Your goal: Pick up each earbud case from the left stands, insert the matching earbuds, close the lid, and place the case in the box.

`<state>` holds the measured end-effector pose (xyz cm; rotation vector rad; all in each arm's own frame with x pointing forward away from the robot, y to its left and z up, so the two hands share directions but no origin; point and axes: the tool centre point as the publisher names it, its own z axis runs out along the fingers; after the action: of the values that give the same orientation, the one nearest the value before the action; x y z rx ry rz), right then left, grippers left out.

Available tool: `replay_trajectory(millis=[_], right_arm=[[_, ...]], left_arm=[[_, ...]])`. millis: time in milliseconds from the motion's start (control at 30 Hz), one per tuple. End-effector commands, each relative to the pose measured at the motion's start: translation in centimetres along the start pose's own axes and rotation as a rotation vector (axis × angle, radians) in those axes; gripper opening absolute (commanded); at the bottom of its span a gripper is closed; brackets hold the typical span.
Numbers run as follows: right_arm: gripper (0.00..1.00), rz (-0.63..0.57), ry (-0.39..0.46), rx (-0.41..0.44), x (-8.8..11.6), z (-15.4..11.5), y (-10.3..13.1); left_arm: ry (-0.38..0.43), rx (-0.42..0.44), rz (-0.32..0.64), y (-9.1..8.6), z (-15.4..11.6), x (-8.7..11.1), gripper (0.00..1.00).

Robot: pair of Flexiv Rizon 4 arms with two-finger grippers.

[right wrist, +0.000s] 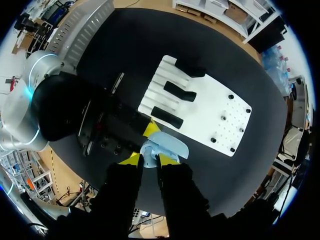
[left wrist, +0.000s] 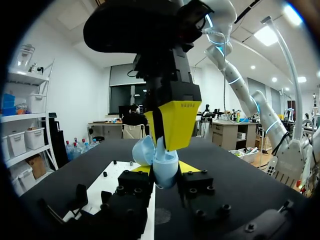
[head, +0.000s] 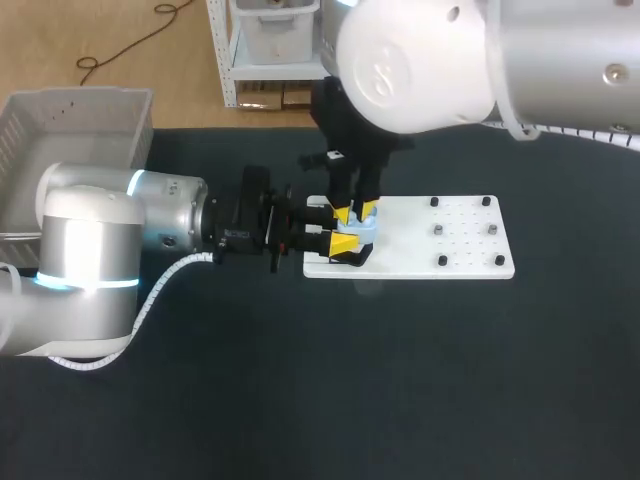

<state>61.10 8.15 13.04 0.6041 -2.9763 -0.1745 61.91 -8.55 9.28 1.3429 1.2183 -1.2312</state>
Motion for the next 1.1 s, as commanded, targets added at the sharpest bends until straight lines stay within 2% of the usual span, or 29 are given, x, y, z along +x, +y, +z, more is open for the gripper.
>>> replay_trajectory(millis=[33, 67, 100, 133, 333, 433, 567, 767, 967, 1100], right_arm=[[0.48, 0.000, 0.003, -0.001, -0.2, 0.0, 0.0], [0.79, 0.000, 0.003, -0.001, -0.2, -0.1, 0.0], [0.97, -0.001, 0.002, -0.001, -0.1, -0.2, 0.1], [1.00, -0.002, 0.001, -0.001, 0.0, -0.3, 0.1], [1.00, -0.005, -0.028, -0.011, 1.2, -1.6, 0.3], [1.00, 0.039, -0.064, -0.043, 1.2, -2.8, -0.6], [1.00, 0.153, -0.113, -0.075, 0.1, -3.7, -2.9], [1.00, 0.277, -0.139, -0.059, -1.9, -3.1, -5.3], [1.00, 0.326, -0.120, -0.038, -3.5, -1.9, -6.0], [1.00, 0.342, -0.105, -0.035, -3.8, -1.2, -6.4]], left_arm=[[0.001, -0.001, 0.000, -0.1, 0.0, -0.1, 0.00], [0.001, -0.001, 0.000, -0.1, 0.0, -0.1, 0.00], [0.001, -0.001, 0.000, -0.1, 0.0, -0.1, 0.00], [0.001, -0.001, 0.000, -0.1, 0.0, -0.1, 0.00], [0.001, -0.001, 0.000, -0.1, 0.0, -0.1, 0.00], [0.001, -0.001, 0.000, -0.1, 0.0, -0.1, 0.00], [0.001, -0.001, 0.000, -0.1, 0.0, -0.1, 0.00], [0.001, -0.001, 0.000, -0.1, 0.0, -0.1, 0.00], [0.001, -0.001, 0.000, -0.1, 0.0, -0.1, 0.00], [0.001, -0.001, 0.000, -0.1, 0.0, -0.1, 0.00]])
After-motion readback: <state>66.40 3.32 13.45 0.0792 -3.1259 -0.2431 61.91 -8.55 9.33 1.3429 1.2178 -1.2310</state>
